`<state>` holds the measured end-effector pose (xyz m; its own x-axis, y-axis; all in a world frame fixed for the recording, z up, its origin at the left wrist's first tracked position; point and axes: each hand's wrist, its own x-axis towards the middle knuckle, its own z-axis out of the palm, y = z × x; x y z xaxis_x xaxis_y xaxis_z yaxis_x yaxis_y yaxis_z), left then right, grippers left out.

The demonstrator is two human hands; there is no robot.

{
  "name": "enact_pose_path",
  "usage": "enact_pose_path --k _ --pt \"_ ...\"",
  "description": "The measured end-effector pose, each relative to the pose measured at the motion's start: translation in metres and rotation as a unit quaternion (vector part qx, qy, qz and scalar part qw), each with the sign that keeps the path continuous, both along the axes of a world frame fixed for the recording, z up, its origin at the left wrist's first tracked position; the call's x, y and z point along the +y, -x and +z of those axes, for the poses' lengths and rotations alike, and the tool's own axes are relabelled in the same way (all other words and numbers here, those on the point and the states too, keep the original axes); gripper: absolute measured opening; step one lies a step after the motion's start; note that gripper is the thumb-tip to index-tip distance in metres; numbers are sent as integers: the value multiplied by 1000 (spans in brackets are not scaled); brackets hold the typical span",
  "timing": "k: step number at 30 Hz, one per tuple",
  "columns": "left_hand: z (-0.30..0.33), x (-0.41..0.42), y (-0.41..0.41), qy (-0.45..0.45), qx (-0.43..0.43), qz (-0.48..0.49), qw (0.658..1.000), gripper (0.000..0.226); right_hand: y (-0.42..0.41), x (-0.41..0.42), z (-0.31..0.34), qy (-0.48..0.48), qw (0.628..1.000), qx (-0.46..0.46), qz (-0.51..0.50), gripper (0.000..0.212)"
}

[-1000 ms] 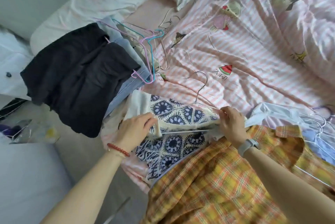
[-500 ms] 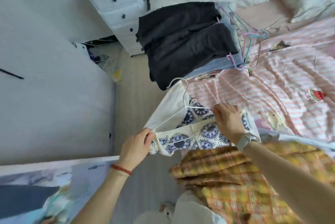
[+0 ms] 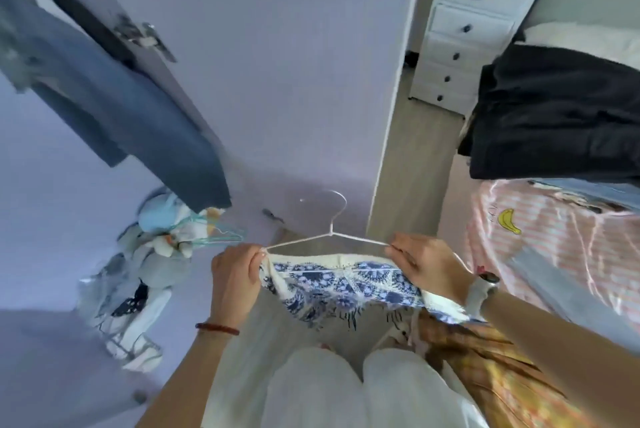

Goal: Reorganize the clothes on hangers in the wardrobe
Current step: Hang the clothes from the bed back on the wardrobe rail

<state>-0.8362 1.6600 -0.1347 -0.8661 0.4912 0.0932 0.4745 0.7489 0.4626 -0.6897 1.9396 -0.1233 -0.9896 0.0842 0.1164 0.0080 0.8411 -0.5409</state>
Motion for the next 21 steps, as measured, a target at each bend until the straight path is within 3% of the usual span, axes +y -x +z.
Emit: enact_pose_path --k 7,13,16,18,21 --pt "24 -115 17 -48 148 154 976 39 94 -81 24 8 993 13 120 37" --pt "58 -197 28 -24 204 290 935 47 155 -138 38 -10 978 -53 201 31" --pt "71 -235 30 -26 203 352 913 47 187 -174 55 -22 974 37 220 27" --pt "81 -254 32 -31 207 378 902 38 210 -197 72 -48 962 119 241 24" --pt "98 -274 43 -24 232 427 873 26 243 -221 100 -90 936 171 293 22"
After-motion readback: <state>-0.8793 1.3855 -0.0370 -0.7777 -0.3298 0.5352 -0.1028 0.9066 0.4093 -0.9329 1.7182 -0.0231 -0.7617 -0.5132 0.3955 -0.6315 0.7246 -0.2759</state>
